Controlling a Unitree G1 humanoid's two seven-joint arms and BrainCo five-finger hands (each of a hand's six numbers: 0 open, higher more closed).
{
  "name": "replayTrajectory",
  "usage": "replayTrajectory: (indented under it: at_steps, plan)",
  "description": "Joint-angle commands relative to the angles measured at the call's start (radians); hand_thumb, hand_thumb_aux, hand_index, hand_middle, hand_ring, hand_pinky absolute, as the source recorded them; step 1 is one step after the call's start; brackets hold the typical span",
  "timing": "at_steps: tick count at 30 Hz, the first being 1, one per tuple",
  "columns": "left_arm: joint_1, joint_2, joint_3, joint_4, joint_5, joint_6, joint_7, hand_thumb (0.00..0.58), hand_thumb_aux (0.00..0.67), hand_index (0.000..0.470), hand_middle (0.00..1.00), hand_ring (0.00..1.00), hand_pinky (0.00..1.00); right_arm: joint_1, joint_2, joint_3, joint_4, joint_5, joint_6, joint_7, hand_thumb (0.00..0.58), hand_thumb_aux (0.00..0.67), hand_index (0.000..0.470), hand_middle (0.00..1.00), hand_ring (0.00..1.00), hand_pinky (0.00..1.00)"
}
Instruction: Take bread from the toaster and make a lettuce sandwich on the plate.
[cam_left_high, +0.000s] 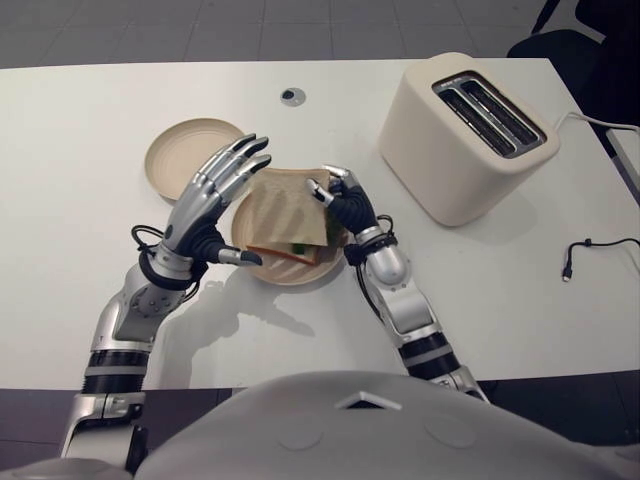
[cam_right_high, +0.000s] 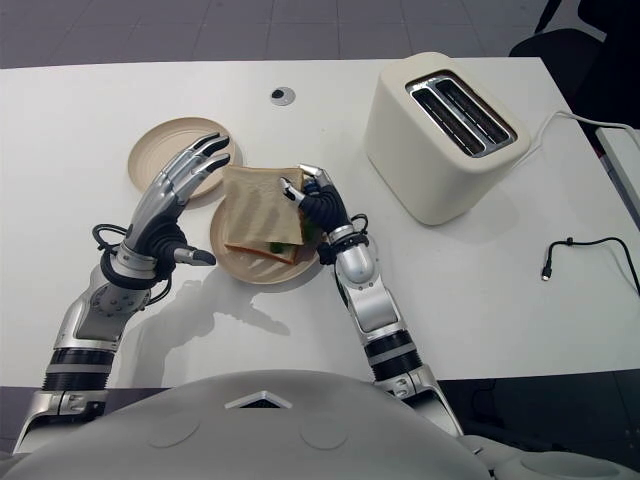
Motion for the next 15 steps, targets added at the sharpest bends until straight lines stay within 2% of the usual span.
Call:
replayTrajectory:
  at_steps: [1, 6, 12, 13, 15]
  plan:
    - [-0.024, -0.008, -0.022, 0.03, 0.01, -0.007, 0.007, 0.0, 0.0, 0.0, 0.0, 0.0, 0.0, 0.038, 0.096, 0.012, 0.008, 0.011, 0.032, -0.068, 0.58, 0.67, 0.47, 1.0, 1.0, 1.0]
    - [-0.017, 0.007, -0.046, 0.03, 0.009, -0.009, -0.017, 0.0, 0.0, 0.0, 0.0, 0.0, 0.0, 0.056, 0.04, 0.019, -0.016, -0.018, 0.042, -0.093, 0.58, 0.67, 0.47, 1.0, 1.0, 1.0]
    - [-0.011, 0.104, -0.178, 0.102, 0.18, 0.058, -0.168, 0.0, 0.0, 0.0, 0.0, 0.0, 0.0, 0.039, -0.03, 0.055, 0.0, -0.123, 0.029, -0.089, 0.58, 0.67, 0.47, 1.0, 1.0, 1.0]
    - [-0.013, 0.129, -0.205, 0.135, 0.215, 0.084, -0.201, 0.04, 0.024, 0.017, 0.0, 0.0, 0.0, 0.023, -0.041, 0.057, 0.006, -0.142, 0.026, -0.084, 0.58, 0.67, 0.47, 0.98, 0.98, 0.98]
    - [-0.025, 0.165, -0.251, 0.203, 0.261, 0.127, -0.247, 0.023, 0.013, 0.009, 0.0, 0.0, 0.0, -0.002, -0.057, 0.056, 0.01, -0.166, 0.022, -0.074, 0.58, 0.67, 0.47, 0.91, 0.91, 0.91]
